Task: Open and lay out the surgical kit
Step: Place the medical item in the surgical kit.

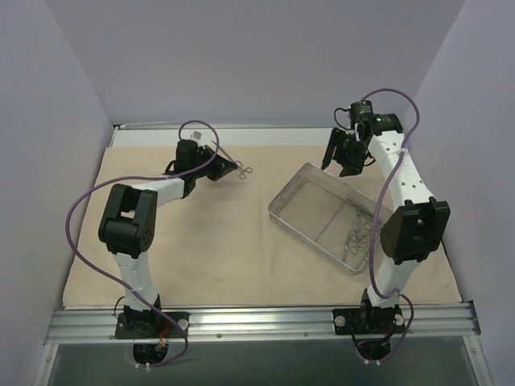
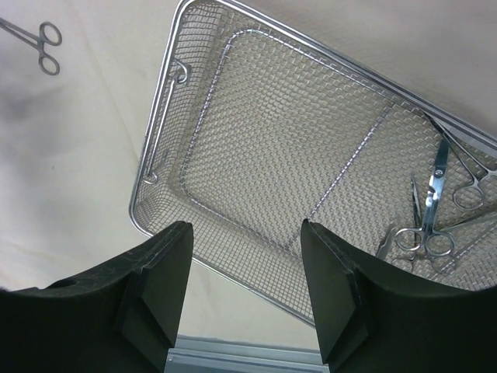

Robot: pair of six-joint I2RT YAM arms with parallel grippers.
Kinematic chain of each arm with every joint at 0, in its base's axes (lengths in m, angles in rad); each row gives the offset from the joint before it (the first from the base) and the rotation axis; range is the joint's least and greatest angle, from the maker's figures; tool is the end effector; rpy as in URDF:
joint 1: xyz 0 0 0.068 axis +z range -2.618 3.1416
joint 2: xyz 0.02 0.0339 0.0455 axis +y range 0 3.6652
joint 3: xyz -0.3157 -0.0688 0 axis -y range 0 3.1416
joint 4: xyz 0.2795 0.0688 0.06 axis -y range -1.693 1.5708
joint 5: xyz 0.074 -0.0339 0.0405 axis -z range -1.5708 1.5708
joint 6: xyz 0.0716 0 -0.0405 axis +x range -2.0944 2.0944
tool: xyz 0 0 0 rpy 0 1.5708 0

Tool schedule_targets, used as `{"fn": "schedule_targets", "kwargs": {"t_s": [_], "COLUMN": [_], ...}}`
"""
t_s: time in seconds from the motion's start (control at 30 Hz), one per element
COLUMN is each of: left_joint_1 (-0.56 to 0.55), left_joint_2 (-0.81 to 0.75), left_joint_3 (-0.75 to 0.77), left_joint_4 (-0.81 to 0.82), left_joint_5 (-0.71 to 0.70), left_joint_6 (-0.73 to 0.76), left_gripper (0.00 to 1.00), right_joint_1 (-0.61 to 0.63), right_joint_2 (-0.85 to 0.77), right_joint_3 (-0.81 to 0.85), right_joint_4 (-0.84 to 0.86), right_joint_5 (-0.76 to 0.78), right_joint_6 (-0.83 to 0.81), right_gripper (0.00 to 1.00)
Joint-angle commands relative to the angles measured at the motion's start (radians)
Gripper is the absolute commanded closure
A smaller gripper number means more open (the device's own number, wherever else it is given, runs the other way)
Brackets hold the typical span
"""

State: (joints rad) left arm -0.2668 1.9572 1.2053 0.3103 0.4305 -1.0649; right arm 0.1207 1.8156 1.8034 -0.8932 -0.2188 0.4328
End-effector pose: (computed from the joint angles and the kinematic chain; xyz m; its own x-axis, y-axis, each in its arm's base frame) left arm 0.4839 -0.1632 0.1994 -0.7277 -0.6252 -0.2821 -0.0682 0.4752 -0.8773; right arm 0.4603 0.0715 0.3632 -0.8140 0.3137 -0.4888 0.1001 0.9048 0.4139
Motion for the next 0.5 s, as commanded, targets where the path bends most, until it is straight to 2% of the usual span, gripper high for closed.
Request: {"fn": "schedule_targets", "kwargs": {"t_s": [0.0,0.47], "left_joint_1": [-0.012,-0.014], "left_joint_2": [0.002,0.082], "left_joint_3": [-0.030,-0.059], "left_joint_4": [0.133,0.153], "left_joint_5": [-0.081,-0.062], "left_joint_6": [-0.076,-0.109], "left_gripper": [0.98,0.98], "right_joint_1": [-0.042,-0.092], "right_joint_2": [-0.067,-0.072], "right_joint_3": [-0.027,-0.078], "right_joint_4": [-0.043,-0.033], "right_joint_5": [0.022,-0.005], "right_joint_6": [-0.025,-0.040], "right_gripper": [0.42,0.42]}}
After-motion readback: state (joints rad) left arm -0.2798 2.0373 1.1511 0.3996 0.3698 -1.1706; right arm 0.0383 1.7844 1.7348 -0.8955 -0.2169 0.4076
